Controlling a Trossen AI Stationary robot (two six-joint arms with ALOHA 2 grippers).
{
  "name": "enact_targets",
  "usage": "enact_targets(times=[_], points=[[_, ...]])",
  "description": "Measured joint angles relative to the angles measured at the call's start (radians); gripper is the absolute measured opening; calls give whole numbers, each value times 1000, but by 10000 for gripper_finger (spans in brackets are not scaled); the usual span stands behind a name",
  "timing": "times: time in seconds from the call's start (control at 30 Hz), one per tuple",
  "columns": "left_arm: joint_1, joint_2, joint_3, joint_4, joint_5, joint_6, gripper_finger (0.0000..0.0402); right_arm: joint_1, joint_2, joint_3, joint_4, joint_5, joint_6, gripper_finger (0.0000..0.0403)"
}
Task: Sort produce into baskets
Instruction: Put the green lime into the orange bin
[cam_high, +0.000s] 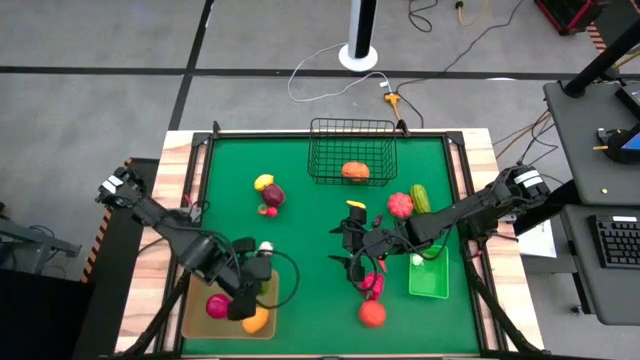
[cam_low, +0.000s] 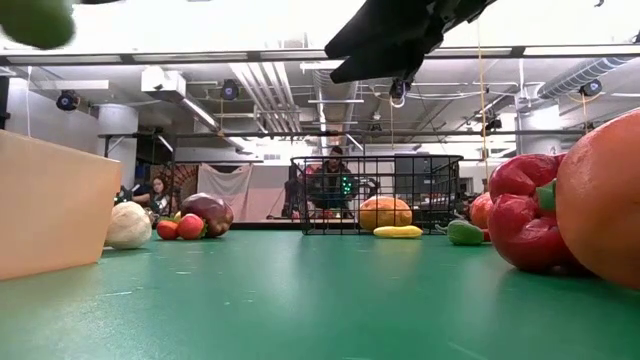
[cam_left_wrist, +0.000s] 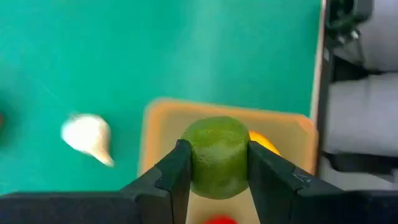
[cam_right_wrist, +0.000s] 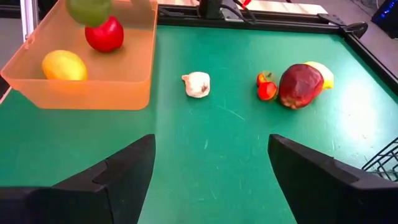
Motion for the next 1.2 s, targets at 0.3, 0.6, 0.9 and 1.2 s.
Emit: enact_targets(times=[0.3, 0.6, 0.9, 1.2], points=[[-119, 0, -92, -1, 160, -321, 116, 0, 0, 0, 0, 0, 22, 300], [-136, 1, -252, 10, 201, -376, 116, 0, 1, 0, 0, 0, 23, 313], [-135, 1, -294, 13, 199, -377, 117, -2, 1, -1, 0, 0, 23, 312], [-135, 1, -294, -1, 198, -425, 168, -2, 1, -1, 0, 0, 27, 313]])
